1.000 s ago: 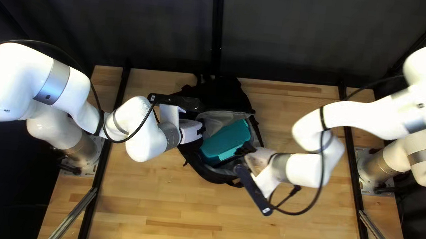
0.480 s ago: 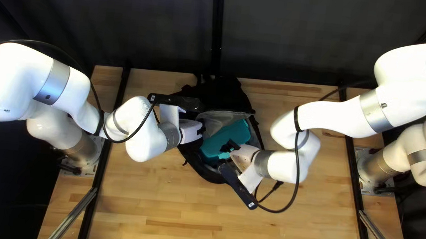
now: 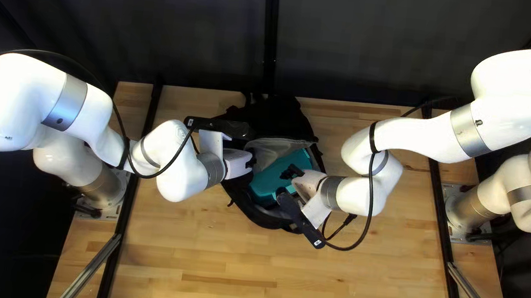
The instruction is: Remove a lunch box from a kids backpack
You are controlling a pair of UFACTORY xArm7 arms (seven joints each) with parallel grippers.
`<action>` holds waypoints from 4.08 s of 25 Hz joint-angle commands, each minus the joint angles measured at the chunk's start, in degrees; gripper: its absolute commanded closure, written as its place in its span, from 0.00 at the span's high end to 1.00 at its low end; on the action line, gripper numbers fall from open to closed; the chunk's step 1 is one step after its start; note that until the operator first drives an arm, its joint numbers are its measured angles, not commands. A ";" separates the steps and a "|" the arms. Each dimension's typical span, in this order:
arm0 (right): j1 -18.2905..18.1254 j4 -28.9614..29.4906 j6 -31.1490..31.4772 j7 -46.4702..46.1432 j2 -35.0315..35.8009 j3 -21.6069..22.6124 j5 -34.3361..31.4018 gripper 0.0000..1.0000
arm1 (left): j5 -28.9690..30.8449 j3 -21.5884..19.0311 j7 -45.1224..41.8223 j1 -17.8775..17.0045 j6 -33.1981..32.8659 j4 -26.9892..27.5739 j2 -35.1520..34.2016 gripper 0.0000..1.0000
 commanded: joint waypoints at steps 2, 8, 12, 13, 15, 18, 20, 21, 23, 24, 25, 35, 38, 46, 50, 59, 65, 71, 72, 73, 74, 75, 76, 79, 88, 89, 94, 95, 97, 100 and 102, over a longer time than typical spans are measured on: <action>-0.55 0.91 -0.23 -1.41 0.73 -0.28 0.73 1.00 | 0.00 0.00 0.00 0.00 0.00 0.00 0.00 0.00; -0.58 -0.26 -0.43 -0.78 -0.02 -0.49 -0.51 1.00 | 0.00 0.00 0.00 0.00 0.00 0.00 0.00 0.00; -0.75 -0.19 -0.01 -2.16 -0.54 -0.49 0.27 1.00 | 0.00 0.00 0.00 0.00 0.00 0.00 0.00 0.00; -0.85 0.06 0.14 -2.95 -0.62 -0.49 0.80 1.00 | 0.00 0.00 0.00 0.00 0.00 0.00 0.00 0.00; -0.92 0.40 0.43 -3.92 -0.69 -0.46 1.44 1.00 | 0.00 0.00 0.00 0.00 0.00 0.00 0.00 0.00; -1.30 1.68 0.81 -6.43 -0.26 -0.49 3.01 1.00 | 0.00 0.00 0.00 0.00 0.00 0.00 0.00 0.00; -1.54 2.23 0.92 -7.71 -0.09 -0.55 3.83 1.00 | 0.00 0.00 0.00 0.00 0.00 0.00 0.00 0.00; -1.68 2.47 1.05 -8.58 -0.16 -0.54 4.46 1.00 | 0.00 0.00 0.00 0.00 0.00 0.00 0.00 0.00; -1.74 2.77 1.49 -9.91 -0.47 -0.38 5.61 1.00 | 0.00 0.00 0.00 0.00 0.00 0.00 0.00 0.00; -1.72 2.95 1.83 -10.64 -0.64 -0.25 6.30 1.00 | 0.00 0.00 0.00 0.00 0.00 0.00 0.00 0.00; -1.71 3.00 1.97 -10.93 -0.73 -0.20 6.59 1.00 | 0.00 0.00 0.00 0.00 0.00 0.00 0.00 0.00; -1.73 2.70 0.35 -9.10 1.68 -0.01 7.29 1.00 | 0.00 0.00 0.00 0.00 0.00 0.00 0.00 0.00; -1.69 3.02 0.77 -10.51 1.75 0.50 9.06 1.00 | 0.00 0.00 0.00 0.00 0.00 0.00 0.00 0.00; -2.11 3.87 0.99 -15.20 2.90 1.88 13.98 0.92 | 0.00 0.00 0.00 0.00 0.00 0.00 0.00 0.00; -2.19 3.35 1.20 -16.45 3.06 2.47 15.71 0.82 | 0.00 0.00 0.00 0.00 0.00 0.00 0.00 0.00; -2.12 2.46 2.57 -19.15 1.73 3.82 19.52 0.61 | 0.00 0.00 0.00 0.00 0.00 0.00 0.00 0.00; -2.81 3.20 2.89 -21.78 1.85 4.03 21.68 0.00 | 0.00 0.00 0.00 0.00 0.00 0.00 0.00 0.00; -3.38 2.86 3.59 -24.66 0.15 4.45 24.09 0.00 | 0.00 0.00 0.00 0.00 0.00 0.00 0.00 0.00; -3.20 2.65 4.07 -24.83 -0.45 4.70 24.48 0.00 | 0.00 0.00 0.00 0.00 0.00 0.00 0.00 0.00; -3.06 2.43 4.47 -24.95 -0.96 4.91 24.79 0.00 | 0.00 0.00 0.00 0.00 0.00 0.00 0.00 0.00; -2.94 2.23 4.84 -25.13 -1.45 5.10 25.14 0.00 | 0.00 0.00 0.00 0.00 0.00 0.00 0.00 0.00; -2.87 2.09 5.10 -25.30 -1.80 5.22 25.42 0.00 | 0.00 0.00 0.00 0.00 0.00 0.00 0.00 0.00; -2.73 1.79 5.68 -25.72 -2.61 5.48 26.06 0.00 | 0.00 0.00 0.00 0.00 0.00 0.00 0.00 0.00; -2.40 1.92 7.29 -26.96 -3.86 6.05 27.69 0.00 | 0.00 0.00 0.00 0.00 0.00 0.00 0.00 0.00; -2.02 1.87 9.22 -28.46 -5.60 6.64 29.39 0.00 | 0.00 0.00 0.00 0.00 0.00 0.00 0.00 0.00; -1.99 1.64 9.60 -28.68 -6.12 6.70 29.57 0.00 | 0.00 0.00 0.00 0.00 0.00 0.00 0.00 0.00; -2.10 -0.03 11.05 -29.76 -8.72 6.60 30.10 0.00 | 0.00 0.00 0.00 0.00 0.00 0.00 0.00 0.00; -2.14 -0.26 11.18 -29.87 -8.98 6.55 30.13 0.00 | 0.00 0.00 0.00 0.00 0.00 0.00 0.00 0.00; -2.15 -0.60 11.80 -30.11 -9.56 6.54 30.27 0.00 | 0.00 0.00 0.00 0.00 0.00 0.00 0.00 0.00; -2.21 -1.20 12.66 -30.62 -10.59 6.47 30.48 0.00 | 0.00 0.00 0.00 0.00 0.00 0.00 0.00 0.00; -2.48 -1.88 13.03 -31.28 -11.37 6.17 30.67 0.00 | 0.00 0.00 0.00 0.00 0.00 0.00 0.00 0.00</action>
